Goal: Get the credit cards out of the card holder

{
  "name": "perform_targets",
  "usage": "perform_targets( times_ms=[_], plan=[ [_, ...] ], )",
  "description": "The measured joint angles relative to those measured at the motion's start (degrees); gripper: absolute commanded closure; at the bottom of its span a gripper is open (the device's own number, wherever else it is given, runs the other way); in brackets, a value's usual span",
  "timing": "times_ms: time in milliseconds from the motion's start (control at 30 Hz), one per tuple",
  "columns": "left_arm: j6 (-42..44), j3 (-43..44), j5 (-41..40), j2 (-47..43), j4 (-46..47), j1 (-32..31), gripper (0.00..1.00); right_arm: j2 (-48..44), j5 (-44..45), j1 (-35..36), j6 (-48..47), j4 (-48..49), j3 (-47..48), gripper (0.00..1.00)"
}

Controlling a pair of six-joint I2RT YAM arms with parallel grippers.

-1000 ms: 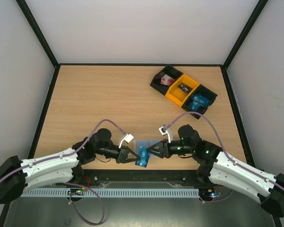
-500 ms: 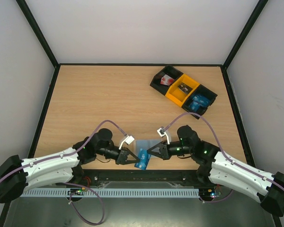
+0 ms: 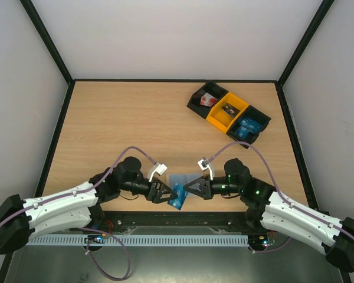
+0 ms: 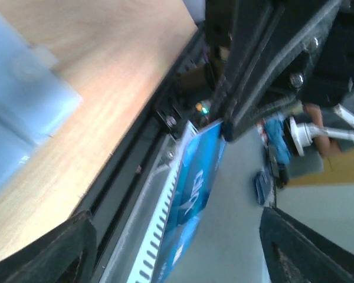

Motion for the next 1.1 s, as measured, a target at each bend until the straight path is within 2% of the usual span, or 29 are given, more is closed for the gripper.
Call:
perform_targets(
  times_ms=[33, 67, 233, 400, 700, 900, 1100],
  plan=[
    [0.1, 0.7, -1.6, -0.3, -1.3, 0.1, 0.03, 0.0, 0.7, 0.0, 0.4, 0.3, -0.1, 0.98],
    [0.2, 1.4, -3.6, -0.7, -2.7, 0.3, 0.01, 0.0, 1.5, 0.0, 0.9, 0.6, -0.2, 0.98],
    [0.3, 2.9, -11.5, -4.6, -7.9, 1.8, 0.0, 0.2, 6.5, 0.0, 3.2, 1.8, -0.7, 0.98],
    [0.0, 2.9, -18.8, -10.2, -11.8, 2.8, 0.0, 1.9, 15.9, 0.0, 5.5, 2.2, -0.5, 0.98],
    [-0.9, 2.7, -29.7, -16.8, -17.0, 3.1, 0.0, 4.0, 40.5, 0.0, 12.7, 2.1, 0.5, 0.98],
    [-1.6, 1.8, -32.6, -17.7, -18.8, 3.1, 0.0, 3.0, 59.5, -1.6, 14.6, 1.2, 2.6, 0.98],
    [-3.4, 0.2, -33.6, -17.8, -19.0, 3.1, 0.0, 3.4, 73.7, -5.6, 12.5, 0.7, 7.0, 0.98]
  ],
)
